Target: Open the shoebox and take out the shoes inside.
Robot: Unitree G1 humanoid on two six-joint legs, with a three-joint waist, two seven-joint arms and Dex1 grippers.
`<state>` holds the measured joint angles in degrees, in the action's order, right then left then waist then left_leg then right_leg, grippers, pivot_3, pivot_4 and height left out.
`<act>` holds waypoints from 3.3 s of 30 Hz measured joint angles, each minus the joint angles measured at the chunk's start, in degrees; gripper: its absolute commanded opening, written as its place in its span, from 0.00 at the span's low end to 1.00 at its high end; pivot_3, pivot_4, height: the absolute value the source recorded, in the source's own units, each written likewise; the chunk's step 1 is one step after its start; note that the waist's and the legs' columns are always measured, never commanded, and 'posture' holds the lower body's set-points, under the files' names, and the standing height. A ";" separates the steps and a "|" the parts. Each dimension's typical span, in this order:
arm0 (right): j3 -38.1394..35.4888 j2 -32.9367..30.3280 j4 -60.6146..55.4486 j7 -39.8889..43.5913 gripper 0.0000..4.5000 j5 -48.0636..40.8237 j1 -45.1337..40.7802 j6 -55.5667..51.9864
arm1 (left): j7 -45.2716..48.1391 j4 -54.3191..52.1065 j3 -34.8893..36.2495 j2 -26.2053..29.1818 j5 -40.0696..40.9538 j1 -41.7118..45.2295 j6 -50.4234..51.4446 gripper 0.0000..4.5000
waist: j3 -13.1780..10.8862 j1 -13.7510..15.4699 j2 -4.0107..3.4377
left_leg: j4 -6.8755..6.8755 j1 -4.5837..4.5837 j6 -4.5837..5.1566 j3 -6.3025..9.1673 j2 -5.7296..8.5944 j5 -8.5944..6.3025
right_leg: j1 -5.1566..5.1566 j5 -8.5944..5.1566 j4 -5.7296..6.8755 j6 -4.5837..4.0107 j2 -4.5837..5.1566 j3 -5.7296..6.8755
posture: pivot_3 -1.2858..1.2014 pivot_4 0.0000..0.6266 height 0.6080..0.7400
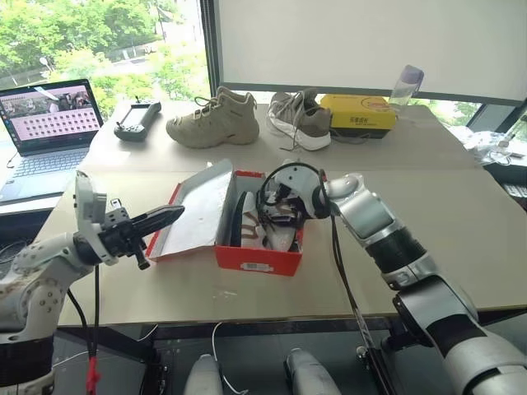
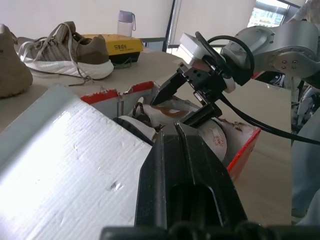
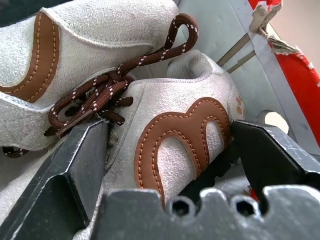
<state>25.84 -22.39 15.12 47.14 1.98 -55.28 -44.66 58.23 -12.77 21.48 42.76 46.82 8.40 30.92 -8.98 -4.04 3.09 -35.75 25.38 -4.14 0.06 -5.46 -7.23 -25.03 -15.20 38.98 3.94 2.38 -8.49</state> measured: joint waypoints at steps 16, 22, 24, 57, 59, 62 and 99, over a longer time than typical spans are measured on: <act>-1.96 0.94 1.95 0.34 0.29 1.36 0.23 -0.10 | 1.35 1.88 -3.10 -3.76 -2.76 0.45 -2.93 0.00 | 0.15 -0.01 0.14 | 0.01 -0.08 -0.01 0.00 0.00 -0.02 | 0.02 -0.02 -0.03 -0.03 0.00 0.00 | 0.52 0.24 0.58; -3.85 1.71 2.22 0.33 0.00 1.23 0.05 -0.18 | 1.26 1.88 -4.24 -3.92 -3.90 0.68 -3.26 0.00 | 0.16 -0.17 0.15 | 0.04 -0.09 -0.04 -0.01 -0.02 -0.06 | 0.02 -0.04 -0.05 -0.06 0.00 -0.01 | 0.52 0.24 0.58; -4.58 2.07 2.45 0.29 0.00 1.12 0.04 -0.60 | 1.24 1.88 -4.40 -3.92 -3.93 0.72 -3.26 0.00 | 0.16 -0.18 0.15 | 0.05 -0.09 -0.04 -0.01 -0.02 -0.06 | 0.01 -0.04 -0.05 -0.06 0.00 0.00 | 0.52 0.24 0.58; -26.73 -0.23 -14.51 -5.10 0.00 -16.81 -1.43 -13.99 | 1.15 3.35 -6.14 -4.65 -3.82 4.15 -3.05 0.00 | -0.19 0.09 -0.18 | 0.53 1.07 -0.02 0.00 -0.02 -0.02 | -1.19 0.16 -0.10 0.34 0.00 0.05 | 0.52 0.24 0.58; -28.69 0.00 -14.51 -6.38 0.00 -17.48 -0.95 -12.88 | 1.15 2.48 -6.14 -4.64 -3.37 4.15 -2.44 0.00 | -0.19 0.04 -0.18 | 0.54 1.07 -0.02 0.00 -0.02 -0.02 | -1.19 0.15 -0.10 0.34 0.00 0.05 | 0.52 0.24 0.58; -32.05 1.06 -14.49 -8.82 0.00 -18.99 0.31 -10.54 | 1.19 1.00 -6.10 -4.41 -1.92 4.35 -1.92 0.00 | -0.20 0.00 -0.20 | 0.55 1.07 -0.02 0.00 -0.02 -0.02 | -1.19 0.16 -0.10 0.34 0.00 0.04 | 0.52 0.24 0.58; -31.52 -11.60 2.06 -26.10 0.78 -4.32 22.11 10.05 | 1.27 0.02 -6.65 -2.66 0.32 8.55 -0.44 0.00 | -0.39 -1.31 -0.47 | 0.12 0.46 0.04 0.01 0.00 0.01 | -0.24 -0.02 -0.16 0.11 -0.01 -0.02 | 0.52 0.24 0.58</act>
<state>-5.68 -33.99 17.18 21.04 -2.34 -33.17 -34.61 59.50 -12.75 14.83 40.10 47.14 16.95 30.47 -9.37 -5.36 2.62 -35.63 25.84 -4.10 0.07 -5.45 -7.22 -25.27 -15.22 38.81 4.05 2.38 -8.51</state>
